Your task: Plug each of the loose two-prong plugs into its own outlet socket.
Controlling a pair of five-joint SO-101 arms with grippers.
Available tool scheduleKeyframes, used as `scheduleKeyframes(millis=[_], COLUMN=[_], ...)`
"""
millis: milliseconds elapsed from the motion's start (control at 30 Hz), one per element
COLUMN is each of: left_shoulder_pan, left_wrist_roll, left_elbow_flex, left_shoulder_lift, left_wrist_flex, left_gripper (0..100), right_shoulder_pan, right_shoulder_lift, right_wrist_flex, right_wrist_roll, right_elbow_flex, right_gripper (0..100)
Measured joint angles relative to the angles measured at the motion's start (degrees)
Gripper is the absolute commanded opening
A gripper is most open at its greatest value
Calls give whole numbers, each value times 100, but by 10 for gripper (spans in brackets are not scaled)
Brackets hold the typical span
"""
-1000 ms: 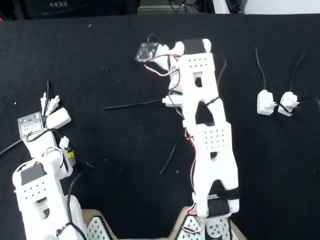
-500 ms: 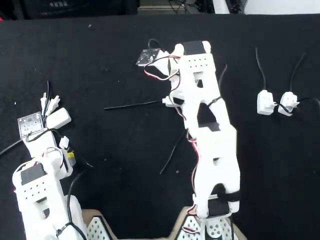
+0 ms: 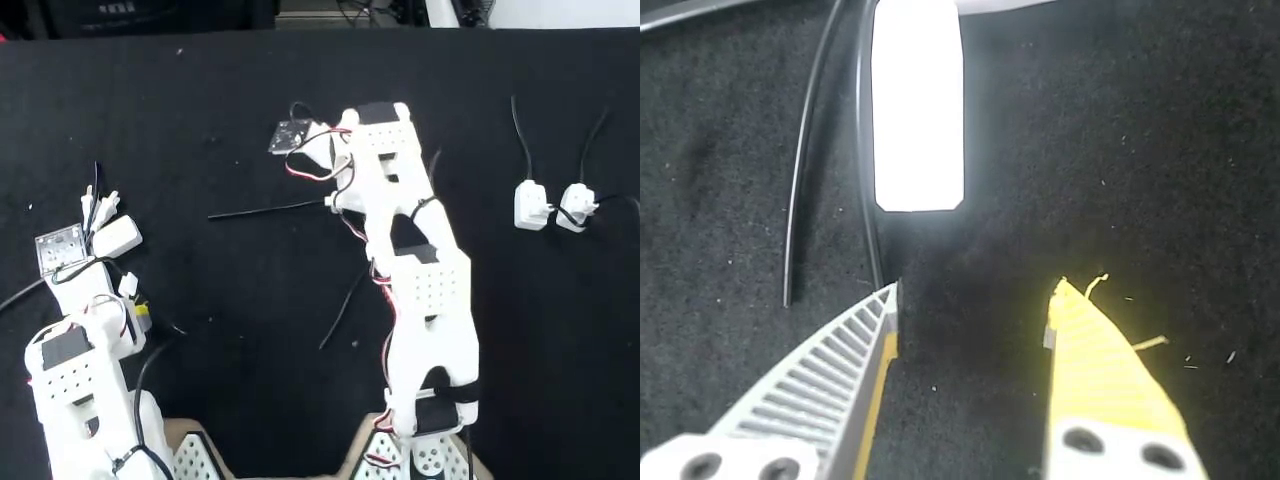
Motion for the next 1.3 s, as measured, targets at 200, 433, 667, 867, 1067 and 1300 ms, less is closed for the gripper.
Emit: scheduleKeyframes(millis=[200,433,667,867,1067,1300], left_shoulder_pan=[0,0,0,0,0,0], left_wrist_roll=[0,0,0,0,0,0], left_elbow_flex=[0,0,0,0,0,0], left_shoulder_lift=[0,0,0,0,0,0], left_wrist_flex=[0,0,0,0,0,0], left_gripper=[238,238,238,238,238,238], right_shoulder_pan=[9,53,703,1284,1354,1442], right_shoulder_lift=[18,18,-176,-1530,-3429,-3560], right_wrist_flex=[457,1240,1240,809,-1002,-2242], right_wrist_roll=[-949,-2532,-3121,-3165,-3226,-4009], right_elbow_flex=[-220,-299,88,1758,4695,5538], right_gripper=[11,11,11,11,14,125])
